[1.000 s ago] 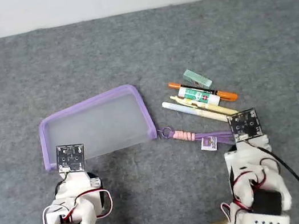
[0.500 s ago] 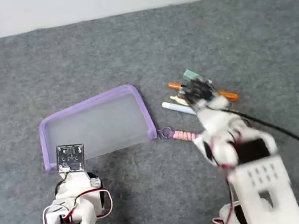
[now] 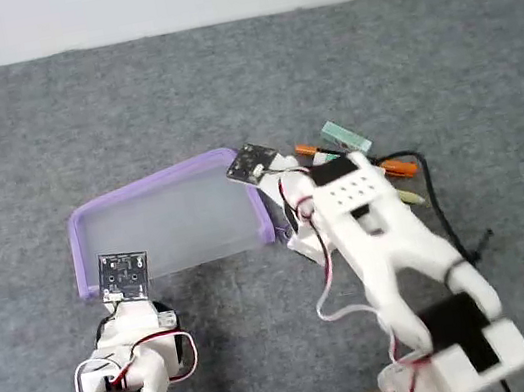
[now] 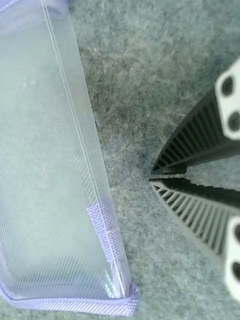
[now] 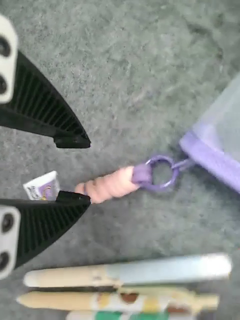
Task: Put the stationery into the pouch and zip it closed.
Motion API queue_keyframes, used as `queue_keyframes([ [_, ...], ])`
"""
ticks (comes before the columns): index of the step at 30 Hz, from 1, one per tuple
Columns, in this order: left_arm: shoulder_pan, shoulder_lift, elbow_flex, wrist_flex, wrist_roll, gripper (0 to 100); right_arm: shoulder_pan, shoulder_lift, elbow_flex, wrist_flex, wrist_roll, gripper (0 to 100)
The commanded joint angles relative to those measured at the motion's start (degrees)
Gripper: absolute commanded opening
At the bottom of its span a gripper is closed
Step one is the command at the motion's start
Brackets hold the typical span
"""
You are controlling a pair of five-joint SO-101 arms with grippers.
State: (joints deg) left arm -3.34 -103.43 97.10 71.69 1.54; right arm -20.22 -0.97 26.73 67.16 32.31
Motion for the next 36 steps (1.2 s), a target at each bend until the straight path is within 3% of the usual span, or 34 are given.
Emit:
queue_keyframes([
  [1, 0.26, -0.79, -0.66, 0.26, -0.44, 1, -0.4, 5.41, -6.51, -0.75, 1.05, 14.4],
  [28, 0.26, -0.79, -0.66, 0.26, -0.44, 1, 1.1, 22.11, -16.7, -2.24, 1.05, 11.8],
  [32, 0.26, -0.79, -0.66, 0.26, -0.44, 1, 1.1, 20.79, -18.99, 1.1, 1.05, 0.2],
  [36, 0.26, -0.79, -0.66, 0.26, -0.44, 1, 0.75, 15.34, -19.16, 5.85, 0.97, 0.7],
])
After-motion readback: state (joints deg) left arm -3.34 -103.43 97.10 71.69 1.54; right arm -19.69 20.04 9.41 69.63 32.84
